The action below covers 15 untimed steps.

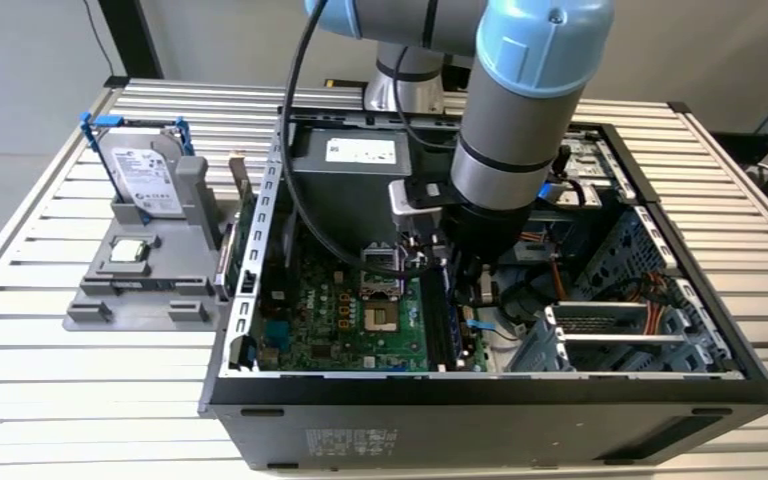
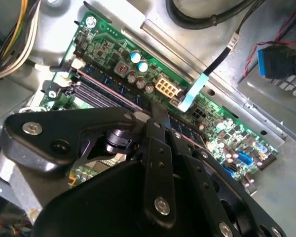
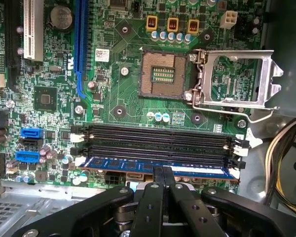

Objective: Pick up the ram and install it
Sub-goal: 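Press down the ram until it locks into place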

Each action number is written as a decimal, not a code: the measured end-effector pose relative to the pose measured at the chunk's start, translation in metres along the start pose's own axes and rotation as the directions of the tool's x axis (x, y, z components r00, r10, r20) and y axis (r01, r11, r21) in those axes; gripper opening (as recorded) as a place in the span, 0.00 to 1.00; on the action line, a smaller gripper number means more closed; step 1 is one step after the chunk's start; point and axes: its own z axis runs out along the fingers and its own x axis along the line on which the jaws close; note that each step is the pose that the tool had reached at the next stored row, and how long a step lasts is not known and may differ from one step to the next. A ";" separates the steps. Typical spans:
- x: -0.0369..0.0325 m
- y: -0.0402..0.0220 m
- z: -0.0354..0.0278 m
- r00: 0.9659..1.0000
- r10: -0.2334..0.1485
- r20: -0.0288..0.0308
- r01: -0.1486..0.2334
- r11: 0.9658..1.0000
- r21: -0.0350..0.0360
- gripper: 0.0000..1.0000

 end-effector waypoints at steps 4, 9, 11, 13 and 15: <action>0.0003 -0.0006 -0.0172 1.000 0.000 0.002 0.000 1.000 0.001 0.00; 0.0002 -0.0012 -0.0400 1.000 0.000 0.002 0.000 1.000 0.000 0.00; 0.0002 -0.0015 -0.0491 1.000 0.000 0.002 0.000 1.000 0.000 0.00; 0.0002 -0.0018 -0.0582 1.000 0.000 0.002 0.000 1.000 0.000 0.00; 0.0001 -0.0019 -0.0610 1.000 0.000 0.002 0.000 1.000 0.001 0.00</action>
